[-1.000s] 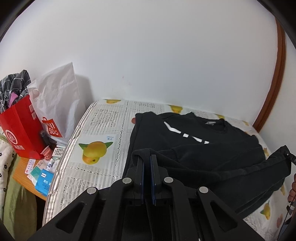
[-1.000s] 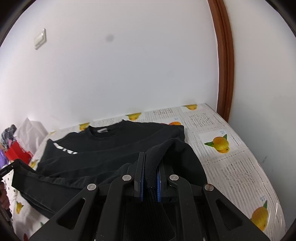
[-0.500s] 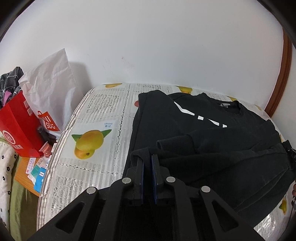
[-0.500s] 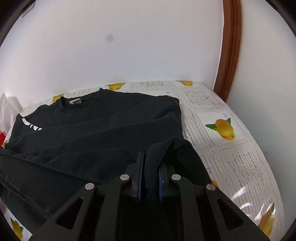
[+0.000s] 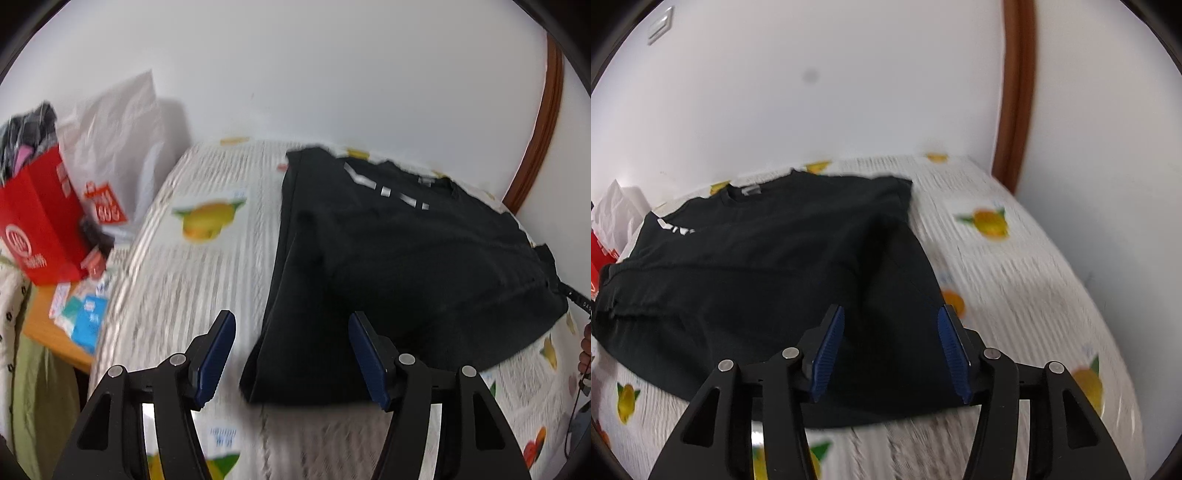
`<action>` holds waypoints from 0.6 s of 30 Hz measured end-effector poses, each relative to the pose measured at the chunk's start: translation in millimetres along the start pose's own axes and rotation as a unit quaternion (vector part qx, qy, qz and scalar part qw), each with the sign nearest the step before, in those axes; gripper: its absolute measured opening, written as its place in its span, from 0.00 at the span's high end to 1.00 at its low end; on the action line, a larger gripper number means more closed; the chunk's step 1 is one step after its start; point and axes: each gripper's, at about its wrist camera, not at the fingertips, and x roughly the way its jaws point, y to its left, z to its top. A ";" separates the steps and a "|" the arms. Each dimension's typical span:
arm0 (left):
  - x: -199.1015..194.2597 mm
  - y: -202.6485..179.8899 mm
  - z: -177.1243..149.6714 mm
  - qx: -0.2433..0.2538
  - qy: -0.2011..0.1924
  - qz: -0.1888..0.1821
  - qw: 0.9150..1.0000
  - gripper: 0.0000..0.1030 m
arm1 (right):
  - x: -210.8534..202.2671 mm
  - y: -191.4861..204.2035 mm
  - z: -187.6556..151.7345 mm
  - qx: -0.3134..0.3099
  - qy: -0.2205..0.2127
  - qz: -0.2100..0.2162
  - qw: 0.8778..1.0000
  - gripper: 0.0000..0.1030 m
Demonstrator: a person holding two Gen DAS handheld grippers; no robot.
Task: Fold small clothes
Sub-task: 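Open both tools and hold them above the folded sweatshirt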
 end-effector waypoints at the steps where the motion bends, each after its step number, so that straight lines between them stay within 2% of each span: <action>1: 1.8 2.1 -2.9 -0.002 0.005 -0.003 1.000 0.41 | 2.4 -4.0 -5.1 0.004 0.008 0.005 1.000 0.48; 3: 7.6 4.8 -6.5 -0.007 0.013 -0.002 1.000 0.41 | 8.0 -10.1 -15.2 0.011 0.022 0.011 1.000 0.48; 8: 24.6 8.8 -10.4 -0.031 0.034 -0.014 0.999 0.41 | 18.2 -13.7 -19.3 0.038 0.025 0.022 0.999 0.43; 14: 27.2 -0.9 -17.8 -0.005 0.012 0.010 1.000 0.42 | 31.1 -7.5 -23.3 0.025 0.021 -0.006 0.999 0.42; 18: 27.6 0.2 -17.9 -0.008 0.010 0.010 1.000 0.43 | 32.8 -9.4 -24.5 0.027 0.022 -0.005 0.999 0.42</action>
